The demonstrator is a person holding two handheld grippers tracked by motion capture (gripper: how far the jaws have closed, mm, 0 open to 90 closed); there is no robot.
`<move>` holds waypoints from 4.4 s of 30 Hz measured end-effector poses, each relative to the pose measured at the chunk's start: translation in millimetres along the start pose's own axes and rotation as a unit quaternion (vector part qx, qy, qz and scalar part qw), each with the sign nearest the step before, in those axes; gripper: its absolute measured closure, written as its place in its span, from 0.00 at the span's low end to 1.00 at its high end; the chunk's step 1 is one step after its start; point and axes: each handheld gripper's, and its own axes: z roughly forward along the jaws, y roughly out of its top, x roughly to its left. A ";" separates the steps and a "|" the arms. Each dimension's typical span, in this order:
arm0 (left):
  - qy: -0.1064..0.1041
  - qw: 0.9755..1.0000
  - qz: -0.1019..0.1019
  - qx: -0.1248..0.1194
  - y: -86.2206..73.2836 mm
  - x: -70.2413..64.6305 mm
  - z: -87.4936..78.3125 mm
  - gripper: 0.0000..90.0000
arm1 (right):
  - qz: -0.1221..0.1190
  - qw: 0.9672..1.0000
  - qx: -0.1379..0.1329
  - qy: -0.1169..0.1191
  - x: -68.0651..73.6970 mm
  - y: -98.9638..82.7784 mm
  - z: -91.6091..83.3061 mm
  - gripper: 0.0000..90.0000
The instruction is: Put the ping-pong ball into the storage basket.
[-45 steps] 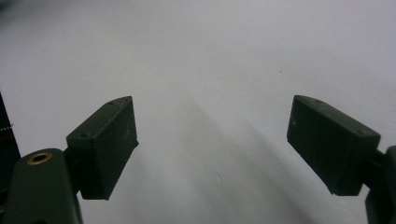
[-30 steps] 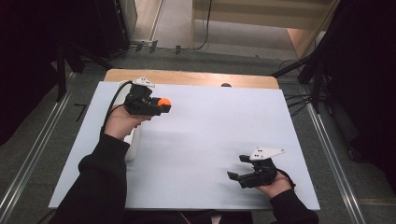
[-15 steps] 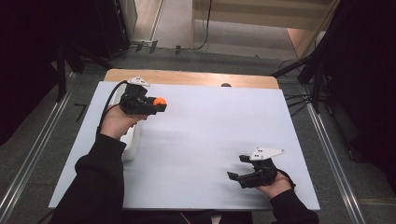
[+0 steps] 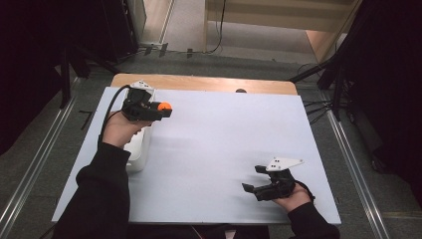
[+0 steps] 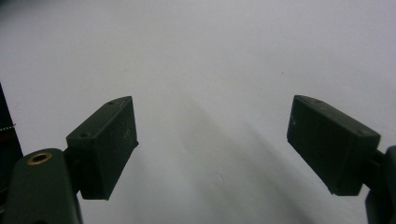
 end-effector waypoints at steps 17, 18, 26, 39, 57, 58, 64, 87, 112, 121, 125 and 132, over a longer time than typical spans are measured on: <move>0.018 1.000 -0.011 -0.001 -4.5 12.0 -7.4 0.57 | -0.002 1.000 -0.001 -0.002 -0.3 0.0 -0.3 0.16; 0.019 1.000 -0.013 -0.001 -4.7 12.4 -7.8 0.57 | -0.002 1.000 -0.001 -0.002 -0.3 0.0 -0.3 0.16; 0.034 0.999 -0.019 -0.002 -6.9 17.6 -10.2 0.57 | -0.001 1.000 0.000 -0.001 -0.2 0.0 0.0 0.16; 0.045 0.998 -0.032 -0.005 -10.2 27.8 -15.2 0.56 | -0.001 1.000 0.001 -0.002 0.1 -0.1 0.2 0.16; 0.074 0.996 -0.056 -0.017 -16.5 45.0 -27.0 0.56 | -0.002 1.000 0.003 -0.001 -0.1 -0.1 0.4 0.16; 0.076 0.995 -0.057 -0.017 -16.9 45.7 -27.0 0.56 | -0.001 1.000 0.003 -0.001 -0.1 -0.1 0.4 0.16; 0.087 0.994 -0.063 -0.011 -19.7 50.1 -25.0 0.56 | -0.002 1.000 0.003 -0.001 -0.1 -0.1 0.5 0.16; 0.120 0.988 -0.094 -0.001 -29.5 57.9 -7.4 0.56 | -0.002 1.000 0.003 -0.001 -0.2 -0.3 0.5 0.16; 0.130 0.985 -0.112 0.019 -36.0 61.3 5.9 0.56 | -0.002 1.000 0.003 -0.002 -0.1 -0.2 0.5 0.16; 0.123 0.984 -0.127 0.013 -35.1 63.1 4.5 0.48 | -0.002 1.000 0.003 -0.002 -0.1 -0.2 0.5 0.16; 0.112 0.984 -0.136 0.005 -33.2 63.0 1.6 0.43 | -0.002 1.000 0.004 -0.002 0.1 -0.1 0.8 0.16; 0.101 0.986 -0.129 -0.003 -25.0 56.9 -7.1 0.38 | -0.002 1.000 0.004 -0.002 0.1 -0.1 0.7 0.16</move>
